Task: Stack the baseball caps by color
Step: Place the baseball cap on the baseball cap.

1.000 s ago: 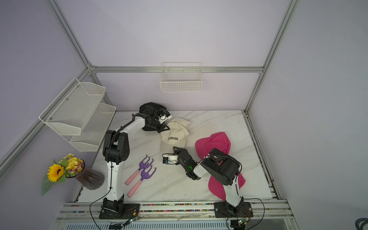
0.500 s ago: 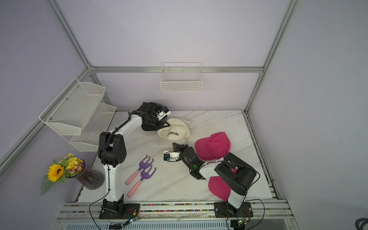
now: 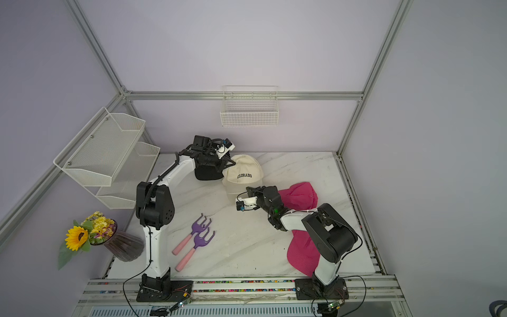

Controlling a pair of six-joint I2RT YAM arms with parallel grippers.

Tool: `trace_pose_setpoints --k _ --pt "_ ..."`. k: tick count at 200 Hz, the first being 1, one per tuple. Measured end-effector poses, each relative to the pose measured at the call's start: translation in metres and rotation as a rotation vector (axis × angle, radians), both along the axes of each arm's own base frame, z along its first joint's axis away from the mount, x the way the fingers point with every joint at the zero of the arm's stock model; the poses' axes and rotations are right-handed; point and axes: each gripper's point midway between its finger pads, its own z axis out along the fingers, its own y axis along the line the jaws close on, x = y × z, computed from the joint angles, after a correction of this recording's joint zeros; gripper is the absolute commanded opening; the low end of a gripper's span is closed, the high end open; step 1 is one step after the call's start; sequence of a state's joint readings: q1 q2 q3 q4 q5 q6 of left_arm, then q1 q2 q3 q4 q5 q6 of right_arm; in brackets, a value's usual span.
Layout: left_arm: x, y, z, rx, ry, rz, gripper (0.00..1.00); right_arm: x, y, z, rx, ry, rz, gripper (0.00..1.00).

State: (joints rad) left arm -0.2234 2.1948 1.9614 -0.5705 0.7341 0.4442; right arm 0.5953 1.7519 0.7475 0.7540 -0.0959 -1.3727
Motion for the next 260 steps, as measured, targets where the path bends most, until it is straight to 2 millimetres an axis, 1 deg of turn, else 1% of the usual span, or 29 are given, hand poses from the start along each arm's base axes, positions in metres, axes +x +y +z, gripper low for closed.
trace_pose_setpoints --k 38,65,75,78,83,102,119,126,132,135,146,159,173,187,205,220,232,248,260 --pt "0.002 -0.001 -0.030 0.015 0.073 -0.001 0.15 -0.005 0.006 -0.029 -0.035 0.060 0.047 0.00" --pt "0.006 -0.001 -0.050 0.022 0.115 0.001 0.17 0.000 0.006 -0.051 -0.060 0.095 0.056 0.00" --pt "0.007 -0.001 -0.057 0.023 0.127 0.003 0.20 0.002 0.006 -0.061 -0.071 0.108 0.060 0.00" --pt "0.007 -0.002 -0.058 0.024 0.130 0.004 0.22 0.002 0.006 -0.063 -0.073 0.112 0.063 0.00" --pt "0.009 -0.002 -0.061 0.025 0.132 0.005 0.28 0.002 0.006 -0.066 -0.077 0.115 0.064 0.00" --pt "0.012 0.001 -0.067 0.034 0.157 0.038 0.59 0.004 0.007 -0.074 -0.088 0.117 0.070 0.00" --pt "0.019 0.005 -0.067 0.046 0.170 0.099 0.77 0.004 0.007 -0.075 -0.093 0.113 0.073 0.00" --pt "0.023 0.008 -0.066 0.049 0.169 0.130 0.86 0.004 0.007 -0.075 -0.093 0.111 0.074 0.00" --pt "0.028 0.010 -0.064 0.049 0.165 0.162 0.98 0.004 0.007 -0.075 -0.092 0.111 0.074 0.00" --pt "0.029 0.011 -0.063 0.046 0.169 0.183 1.00 0.004 0.007 -0.075 -0.092 0.112 0.074 0.00" --pt "0.033 0.016 -0.059 0.036 0.163 0.249 1.00 0.004 0.007 -0.075 -0.092 0.112 0.074 0.00" --pt "0.034 0.024 -0.049 0.017 0.160 0.334 1.00 0.004 0.007 -0.075 -0.091 0.112 0.076 0.00" --pt "0.036 0.029 -0.030 -0.019 0.150 0.413 1.00 0.004 0.008 -0.074 -0.090 0.113 0.079 0.00" --pt "0.039 0.026 -0.002 -0.082 0.127 0.461 1.00 0.005 0.009 -0.073 -0.089 0.113 0.081 0.00" --pt "0.037 0.010 0.031 -0.175 0.119 0.450 1.00 0.006 0.009 -0.073 -0.088 0.116 0.081 0.00" --pt "0.030 -0.011 0.047 -0.238 0.145 0.412 1.00 0.006 0.009 -0.073 -0.088 0.119 0.081 0.00" --pt "0.021 -0.029 0.053 -0.278 0.186 0.376 1.00 0.006 0.010 -0.073 -0.087 0.120 0.081 0.00" --pt "0.007 -0.049 0.053 -0.320 0.264 0.328 1.00 0.006 0.010 -0.073 -0.085 0.122 0.081 0.00" --pt "-0.002 -0.061 0.052 -0.346 0.322 0.295 1.00 0.006 0.010 -0.072 -0.085 0.122 0.081 0.00"
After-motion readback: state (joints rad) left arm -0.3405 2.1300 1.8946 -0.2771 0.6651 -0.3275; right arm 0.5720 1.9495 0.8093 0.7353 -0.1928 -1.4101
